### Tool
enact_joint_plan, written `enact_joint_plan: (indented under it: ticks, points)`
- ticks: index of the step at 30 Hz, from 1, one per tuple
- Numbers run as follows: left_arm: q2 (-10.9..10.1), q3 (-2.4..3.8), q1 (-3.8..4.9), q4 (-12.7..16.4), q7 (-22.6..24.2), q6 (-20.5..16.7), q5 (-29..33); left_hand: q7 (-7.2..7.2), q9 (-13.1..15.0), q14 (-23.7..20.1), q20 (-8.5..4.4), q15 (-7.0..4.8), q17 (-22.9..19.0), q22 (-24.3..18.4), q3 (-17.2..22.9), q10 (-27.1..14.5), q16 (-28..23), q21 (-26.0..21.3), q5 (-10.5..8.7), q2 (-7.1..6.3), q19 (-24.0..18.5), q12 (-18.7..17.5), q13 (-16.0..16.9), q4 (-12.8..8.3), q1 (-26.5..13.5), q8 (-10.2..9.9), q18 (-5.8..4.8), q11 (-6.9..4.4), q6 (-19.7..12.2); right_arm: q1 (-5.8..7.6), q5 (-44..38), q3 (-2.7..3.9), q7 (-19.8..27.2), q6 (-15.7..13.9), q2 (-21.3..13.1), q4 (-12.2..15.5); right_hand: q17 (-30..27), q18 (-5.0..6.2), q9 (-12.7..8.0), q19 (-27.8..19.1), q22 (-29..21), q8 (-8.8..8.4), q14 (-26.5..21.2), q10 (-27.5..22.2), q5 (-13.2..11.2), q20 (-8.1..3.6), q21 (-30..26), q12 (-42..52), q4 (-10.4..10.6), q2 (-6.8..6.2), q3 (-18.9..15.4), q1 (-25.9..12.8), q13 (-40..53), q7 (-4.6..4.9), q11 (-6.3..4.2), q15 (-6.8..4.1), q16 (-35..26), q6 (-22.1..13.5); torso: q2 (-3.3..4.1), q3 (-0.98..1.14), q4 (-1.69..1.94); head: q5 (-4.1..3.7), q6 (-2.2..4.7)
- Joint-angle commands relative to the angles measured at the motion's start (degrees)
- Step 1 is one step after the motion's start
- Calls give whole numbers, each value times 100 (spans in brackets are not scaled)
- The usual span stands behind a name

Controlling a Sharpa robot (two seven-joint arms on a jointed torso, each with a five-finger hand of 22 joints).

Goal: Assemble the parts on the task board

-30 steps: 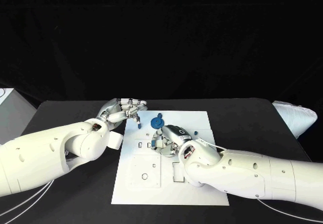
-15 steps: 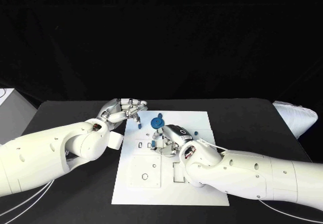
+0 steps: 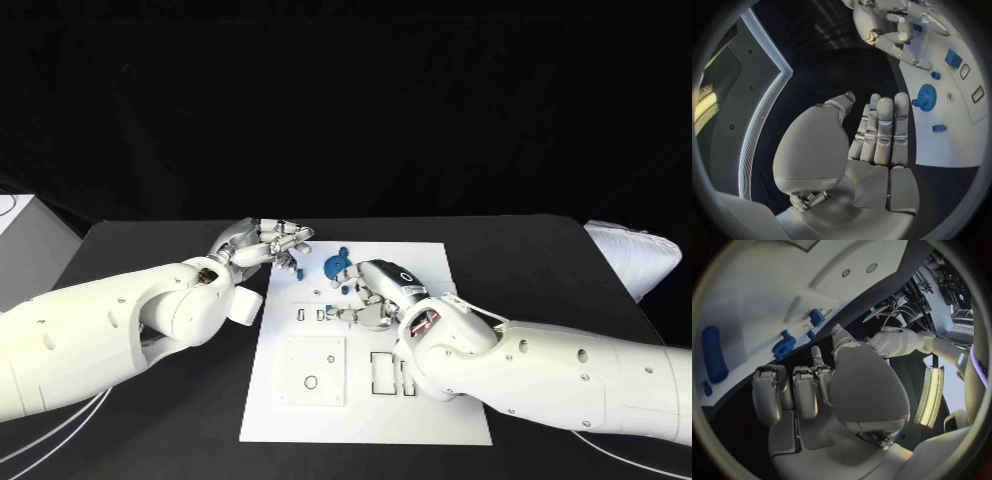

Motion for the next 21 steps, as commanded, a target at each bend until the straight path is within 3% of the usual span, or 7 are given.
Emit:
enact_joint_plan:
  ticks: [1,2,4,8,12,17,21]
  points:
    - [-4,6,18,-43,-948,283,-692,-60,219,393,-65,-66,1047,514,-200,-637,765,418,1,121,301,1732,1281,98,-176,400,-24,-63,-117,125,629,23,1138,80,-146,68,1065,56,-10,341,1123,-28,496,21,124,30,-34,-16,-52,-10,37,154,948,6,37,41,-10,1,-86,34,-23,45,-1]
    - [-3,7,29,-63,-1129,449,-820,-80,324,563,-86,-65,1407,709,-186,-983,993,580,-1,130,414,2459,1793,106,-130,610,-49,-93,-199,166,712,28,1271,134,-201,83,1079,57,-10,338,1119,-29,499,15,136,30,-40,-21,-55,-15,40,170,943,7,37,42,-5,1,-97,37,-23,48,-3]
    - [16,8,85,-126,-1541,841,-1142,-83,386,721,-91,-82,1719,905,-88,-1066,1159,716,10,162,545,2833,2016,85,-73,743,-83,-109,-224,264,907,38,1524,287,-353,126,1086,59,-10,334,1113,-29,500,2,159,31,-49,-33,-59,-24,45,196,931,8,38,43,-3,2,-137,48,-28,67,-27]
    - [91,8,204,-223,-2226,1347,-1682,-218,607,1350,-166,-181,2868,2080,-53,-751,1710,1409,6,163,1457,3832,2787,183,-199,1128,-308,-211,-121,440,1190,49,1769,511,-643,200,1099,65,-8,322,1100,-20,502,-25,339,33,-74,-53,-73,-21,108,317,910,8,38,44,0,22,-190,71,-33,107,-61]
    - [201,7,317,-291,-3062,1632,-2192,-329,886,1578,-249,-268,3331,2512,-4,-392,1898,1663,13,295,1787,4476,3479,371,-421,1477,-390,-317,-51,622,1594,56,1855,585,-927,245,1097,65,-8,321,1099,-13,500,-32,540,31,-79,-56,-72,-9,196,387,904,8,35,42,-2,41,-236,88,-49,116,-58]
    - [430,0,450,-440,-3877,1908,-2862,-381,1180,1596,-294,-308,3359,2580,-16,-396,1897,1712,6,379,1834,4588,3553,389,-775,1749,-403,-358,-109,786,1977,68,1892,494,-1177,183,1093,67,-14,318,1095,-21,498,-40,588,32,-87,-63,-18,-5,222,317,894,13,40,44,-4,29,-285,111,-52,175,-109]
    - [690,-58,575,-588,-4415,2242,-3598,-345,1368,1473,-289,-283,3094,2338,-148,-684,1764,1591,-3,332,1652,4342,3198,399,-1103,1846,-357,-324,-284,864,2197,78,1845,349,-1294,28,1115,65,-15,322,1100,-21,503,-33,590,33,-82,-55,3,-50,195,229,899,12,41,46,3,30,-297,131,-58,211,-134]
